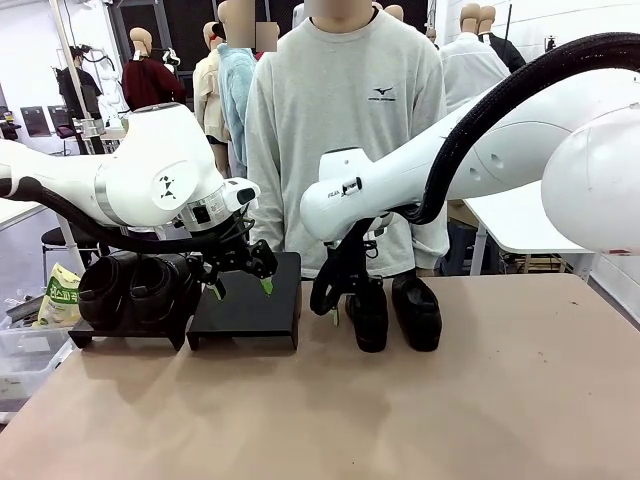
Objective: Organize the shoes by placing them on the stand.
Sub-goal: Pick up one Shoe and place it in the middle of the table.
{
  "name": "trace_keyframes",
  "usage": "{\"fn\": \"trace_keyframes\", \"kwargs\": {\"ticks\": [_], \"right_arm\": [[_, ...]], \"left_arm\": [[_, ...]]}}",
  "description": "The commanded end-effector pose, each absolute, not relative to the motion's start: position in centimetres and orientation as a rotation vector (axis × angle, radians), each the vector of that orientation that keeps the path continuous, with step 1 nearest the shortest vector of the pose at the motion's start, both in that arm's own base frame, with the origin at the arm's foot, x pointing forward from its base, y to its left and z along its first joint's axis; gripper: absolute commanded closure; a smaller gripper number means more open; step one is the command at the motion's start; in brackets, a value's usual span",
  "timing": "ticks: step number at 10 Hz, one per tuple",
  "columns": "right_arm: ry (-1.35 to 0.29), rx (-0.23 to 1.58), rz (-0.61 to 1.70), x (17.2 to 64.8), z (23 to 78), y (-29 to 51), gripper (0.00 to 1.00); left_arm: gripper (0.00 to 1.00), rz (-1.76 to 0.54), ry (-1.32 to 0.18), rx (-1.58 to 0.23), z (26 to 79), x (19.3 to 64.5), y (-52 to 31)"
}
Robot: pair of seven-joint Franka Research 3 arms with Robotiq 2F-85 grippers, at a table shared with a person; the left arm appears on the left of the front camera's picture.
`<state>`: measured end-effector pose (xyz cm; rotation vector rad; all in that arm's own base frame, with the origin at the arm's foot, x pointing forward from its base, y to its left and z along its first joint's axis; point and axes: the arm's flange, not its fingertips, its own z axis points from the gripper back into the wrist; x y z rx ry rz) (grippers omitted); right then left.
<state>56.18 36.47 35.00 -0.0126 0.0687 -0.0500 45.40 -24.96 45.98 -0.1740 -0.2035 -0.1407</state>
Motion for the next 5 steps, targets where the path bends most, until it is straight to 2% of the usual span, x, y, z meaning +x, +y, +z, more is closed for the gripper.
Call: {"fn": "trace_keyframes", "kwargs": {"ticks": [1, 2, 5], "right_arm": [[0.056, -0.040, -0.068, 56.73, 34.92, 36.91, 0.96], [0.064, -0.036, -0.069, 56.68, 34.94, 36.82, 1.00], [0.070, -0.045, -0.070, 56.80, 34.89, 36.61, 1.00]], "left_arm": [[0.00, -0.137, -0.204, -0.168, 46.12, 45.43, -24.82], [0.00, -0.137, -0.204, -0.168, 46.12, 45.43, -24.82], [0.00, -0.137, -0.204, -0.168, 46.12, 45.43, -24.82]]}}
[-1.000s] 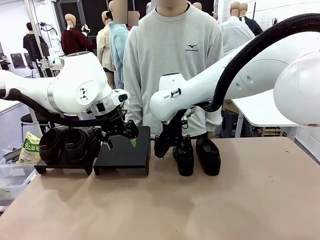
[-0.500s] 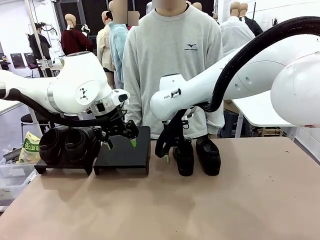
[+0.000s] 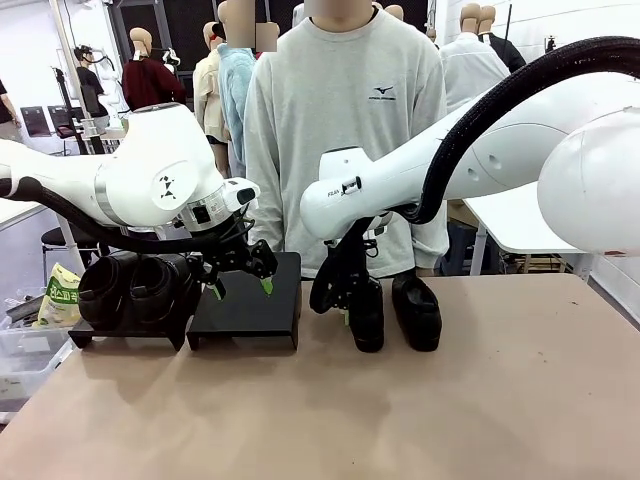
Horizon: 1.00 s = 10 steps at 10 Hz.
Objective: Organize the shoes by placing them on the stand.
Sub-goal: Pick up one Shoe and place it in the middle of the table.
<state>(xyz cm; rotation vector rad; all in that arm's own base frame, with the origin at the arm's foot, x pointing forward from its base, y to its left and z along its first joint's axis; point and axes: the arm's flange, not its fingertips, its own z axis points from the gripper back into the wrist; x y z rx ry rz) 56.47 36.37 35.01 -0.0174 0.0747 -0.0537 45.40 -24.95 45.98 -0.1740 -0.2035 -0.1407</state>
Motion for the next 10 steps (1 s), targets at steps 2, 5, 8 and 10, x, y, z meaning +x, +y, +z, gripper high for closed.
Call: {"fn": "trace_keyframes", "kwargs": {"ticks": [2, 5, 8, 10], "right_arm": [[0.068, -0.028, -0.078, 56.3, 35.7, 36.4, 1.00], [-0.025, -0.080, -0.062, 49.2, 43.4, 34.2, 1.00], [0.014, -0.037, 0.075, 40.2, 44.7, 33.4, 1.00], [0.096, 0.086, 0.229, 35.2, 42.6, 35.2, 1.00]], "left_arm": [[0.00, -0.137, -0.204, -0.168, 46.1, 45.4, -24.8], [0.00, -0.137, -0.204, -0.168, 46.1, 45.4, -24.8], [0.00, -0.137, -0.204, -0.168, 46.1, 45.4, -24.8], [0.00, -0.137, -0.204, -0.168, 46.1, 45.4, -24.8]]}}
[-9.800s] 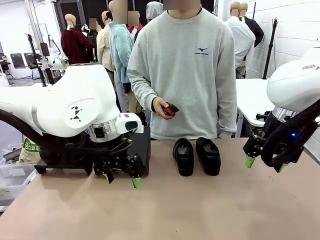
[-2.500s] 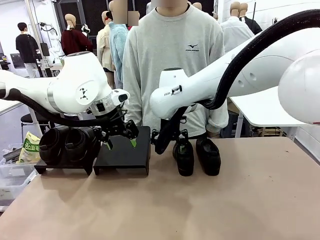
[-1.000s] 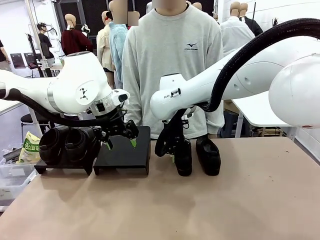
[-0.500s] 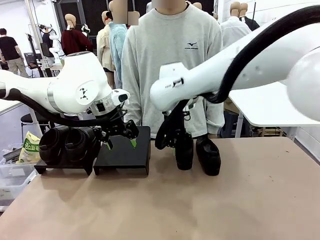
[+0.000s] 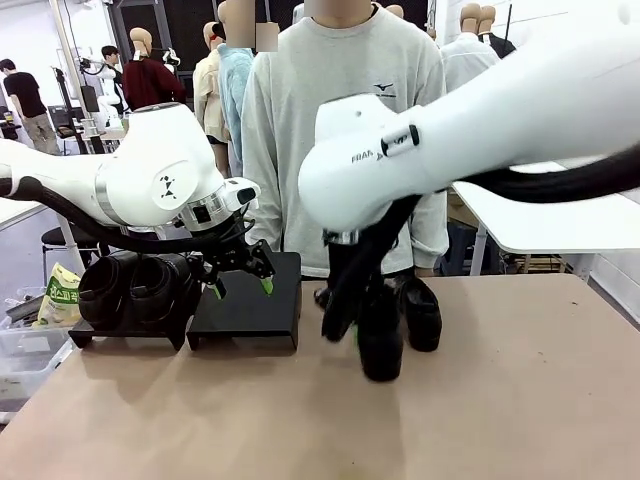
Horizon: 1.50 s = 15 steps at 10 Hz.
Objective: Organize the shoes by placing them on the stand.
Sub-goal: Pick up one Shoe and place it in the middle of the table.
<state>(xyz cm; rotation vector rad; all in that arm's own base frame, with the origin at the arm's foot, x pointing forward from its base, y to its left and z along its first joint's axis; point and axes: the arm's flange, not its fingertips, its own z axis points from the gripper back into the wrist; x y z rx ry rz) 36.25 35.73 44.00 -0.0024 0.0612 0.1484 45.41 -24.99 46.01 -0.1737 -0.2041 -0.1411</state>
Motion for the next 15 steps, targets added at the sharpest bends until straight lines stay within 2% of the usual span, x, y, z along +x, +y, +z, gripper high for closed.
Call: {"fn": "trace_keyframes", "kwargs": {"ticks": [1, 4, 7, 12, 15], "right_arm": [[0.108, 0.140, 0.279, 33.6, 41.9, 35.8, 1.00], [0.128, 0.190, 0.299, 32.6, 40.1, 36.8, 1.00], [0.150, 0.161, 0.278, 32.3, 38.5, 38.3, 1.00], [0.040, -0.010, 0.049, 32.2, 37.8, 38.9, 1.00], [0.107, 0.008, 0.069, 32.8, 36.4, 39.4, 1.00]], "left_arm": [[0.00, -0.137, -0.204, -0.168, 46.1, 45.4, -24.8], [0.00, -0.137, -0.204, -0.168, 46.1, 45.4, -24.8], [0.00, -0.137, -0.204, -0.168, 46.1, 45.4, -24.8], [0.00, -0.137, -0.204, -0.168, 46.1, 45.4, -24.8], [0.00, -0.137, -0.204, -0.168, 46.1, 45.4, -24.8]]}}
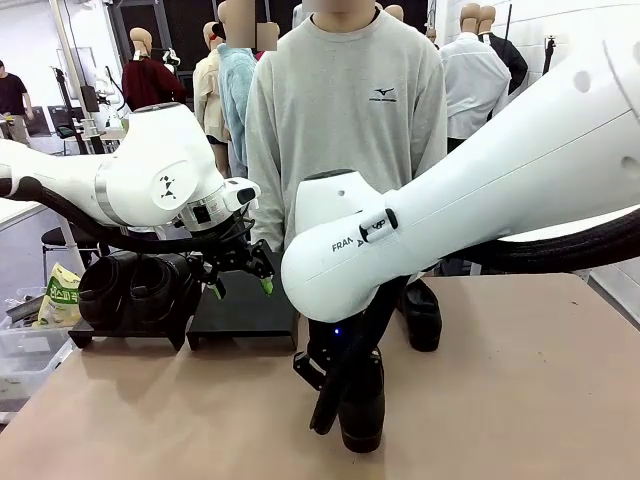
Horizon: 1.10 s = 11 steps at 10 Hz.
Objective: Organize the shoes by placing them on the stand.
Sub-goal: Pick up one Shoe and place it in the middle of the table.
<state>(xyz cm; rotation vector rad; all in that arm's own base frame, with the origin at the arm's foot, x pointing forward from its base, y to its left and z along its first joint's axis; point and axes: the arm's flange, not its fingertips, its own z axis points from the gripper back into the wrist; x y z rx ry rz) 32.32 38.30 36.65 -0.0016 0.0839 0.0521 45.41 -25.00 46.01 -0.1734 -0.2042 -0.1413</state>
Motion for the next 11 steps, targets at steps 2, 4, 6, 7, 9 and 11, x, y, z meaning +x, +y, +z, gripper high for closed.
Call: {"fn": "trace_keyframes", "kwargs": {"ticks": [2, 4, 6, 7, 9, 11], "right_arm": [[0.139, 0.007, 0.060, 33.2, 35.4, 39.5, 0.97], [0.162, 0.004, 0.060, 33.4, 35.0, 39.3, 0.62], [0.147, 0.018, 0.055, 33.4, 35.5, 39.1, 0.23], [0.138, 0.022, 0.050, 33.5, 35.9, 38.9, 0.04], [0.139, 0.053, 0.060, 33.7, 36.7, 38.3, 0.00], [0.124, 0.091, 0.058, 34.1, 37.7, 37.3, 0.00]], "left_arm": [[0.00, -0.137, -0.204, -0.168, 46.1, 45.4, -24.8], [0.00, -0.137, -0.204, -0.168, 46.1, 45.4, -24.8], [0.00, -0.137, -0.204, -0.168, 46.1, 45.4, -24.8], [0.00, -0.137, -0.204, -0.168, 46.1, 45.4, -24.8], [0.00, -0.137, -0.204, -0.168, 46.1, 45.4, -24.8], [0.00, -0.137, -0.204, -0.168, 46.1, 45.4, -24.8]]}}
